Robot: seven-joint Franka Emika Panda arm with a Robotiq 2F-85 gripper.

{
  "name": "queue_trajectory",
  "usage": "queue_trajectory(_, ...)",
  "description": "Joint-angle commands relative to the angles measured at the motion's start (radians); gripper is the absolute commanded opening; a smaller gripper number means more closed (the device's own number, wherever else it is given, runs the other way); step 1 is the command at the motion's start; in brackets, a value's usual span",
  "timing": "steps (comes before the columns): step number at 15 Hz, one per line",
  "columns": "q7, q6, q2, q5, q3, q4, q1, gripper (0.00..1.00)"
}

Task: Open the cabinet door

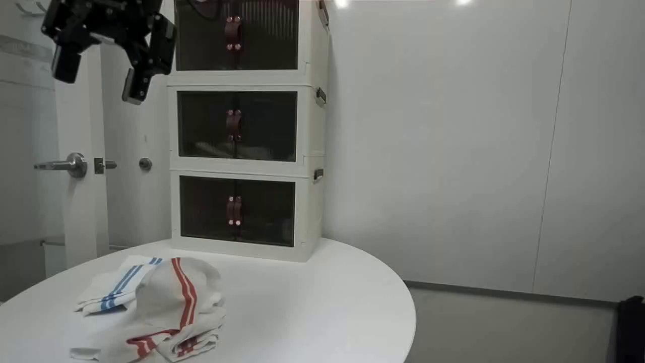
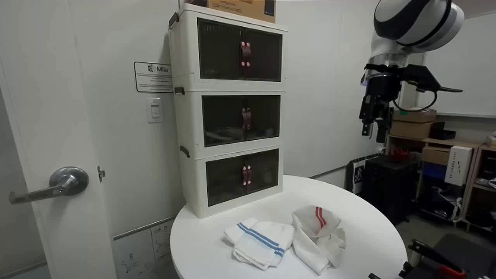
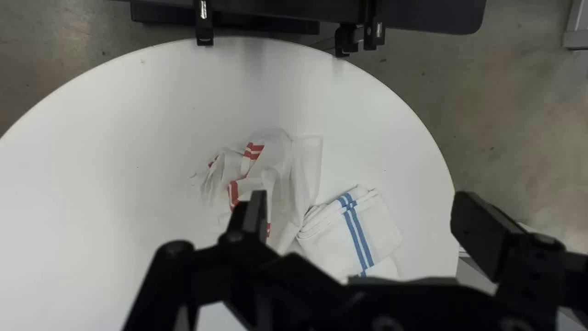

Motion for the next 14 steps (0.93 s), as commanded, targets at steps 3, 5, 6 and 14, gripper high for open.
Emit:
queue_trajectory(3, -0.01, 0.019, 0.008, 0.014, 0.024, 0.003, -0.021, 1.0)
queue_trajectory(5, -0.086, 0.084, 0.004, 0.049, 0.0, 0.007, 0.006, 1.0)
queue_trajectory(6, -0.125, 0.131, 0.007, 0.07, -0.011, 0.014, 0.017, 1.0)
queue_trajectory(14, -0.325, 0.4, 0.21, 0.258, -0.043, 0.218, 0.149, 1.0)
